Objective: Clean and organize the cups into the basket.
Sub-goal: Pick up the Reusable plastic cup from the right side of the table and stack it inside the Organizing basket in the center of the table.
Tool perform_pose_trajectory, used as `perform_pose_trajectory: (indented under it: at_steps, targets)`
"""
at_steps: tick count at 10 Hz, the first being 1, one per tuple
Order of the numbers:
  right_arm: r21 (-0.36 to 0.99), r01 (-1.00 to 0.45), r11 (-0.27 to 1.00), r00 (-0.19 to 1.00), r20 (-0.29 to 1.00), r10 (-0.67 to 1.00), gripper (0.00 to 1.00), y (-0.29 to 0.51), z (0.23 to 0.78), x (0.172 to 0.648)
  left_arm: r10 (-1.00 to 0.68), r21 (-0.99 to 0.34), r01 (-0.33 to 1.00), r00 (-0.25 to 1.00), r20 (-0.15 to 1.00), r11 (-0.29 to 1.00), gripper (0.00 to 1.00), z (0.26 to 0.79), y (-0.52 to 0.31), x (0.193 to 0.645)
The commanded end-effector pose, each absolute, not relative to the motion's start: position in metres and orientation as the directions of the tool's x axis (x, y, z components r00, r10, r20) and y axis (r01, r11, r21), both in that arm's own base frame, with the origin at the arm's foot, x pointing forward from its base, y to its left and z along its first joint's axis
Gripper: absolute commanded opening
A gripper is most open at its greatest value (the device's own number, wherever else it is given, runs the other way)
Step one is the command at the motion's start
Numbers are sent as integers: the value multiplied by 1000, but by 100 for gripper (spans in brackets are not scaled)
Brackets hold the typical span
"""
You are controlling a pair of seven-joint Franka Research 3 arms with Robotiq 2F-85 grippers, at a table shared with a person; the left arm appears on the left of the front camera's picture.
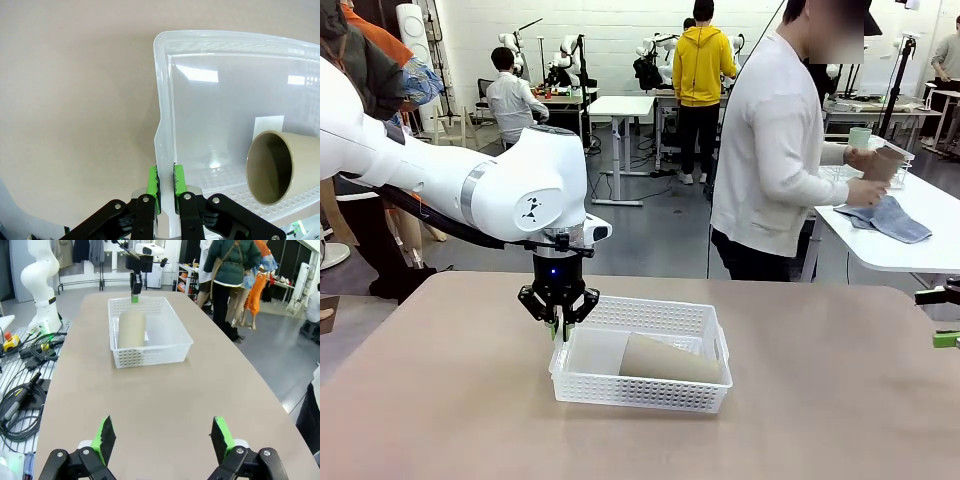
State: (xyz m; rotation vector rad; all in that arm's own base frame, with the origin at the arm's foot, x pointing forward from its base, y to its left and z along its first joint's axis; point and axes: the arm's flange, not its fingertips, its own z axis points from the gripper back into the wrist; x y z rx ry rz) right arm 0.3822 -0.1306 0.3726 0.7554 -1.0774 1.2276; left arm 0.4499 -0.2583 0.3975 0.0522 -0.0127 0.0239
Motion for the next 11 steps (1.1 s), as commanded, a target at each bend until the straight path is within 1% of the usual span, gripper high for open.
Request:
perform_pose_trajectory:
  at_steps: [1, 11]
  targets:
    - [-92, -973, 213, -9, 934, 358, 100, -128, 372, 376, 35, 52, -36, 999, 18, 998, 0, 397, -261, 449]
    - [-92, -973, 213, -9, 934, 358, 100, -128, 372, 376, 35, 52, -36, 999, 18, 998, 0, 397, -261, 449]
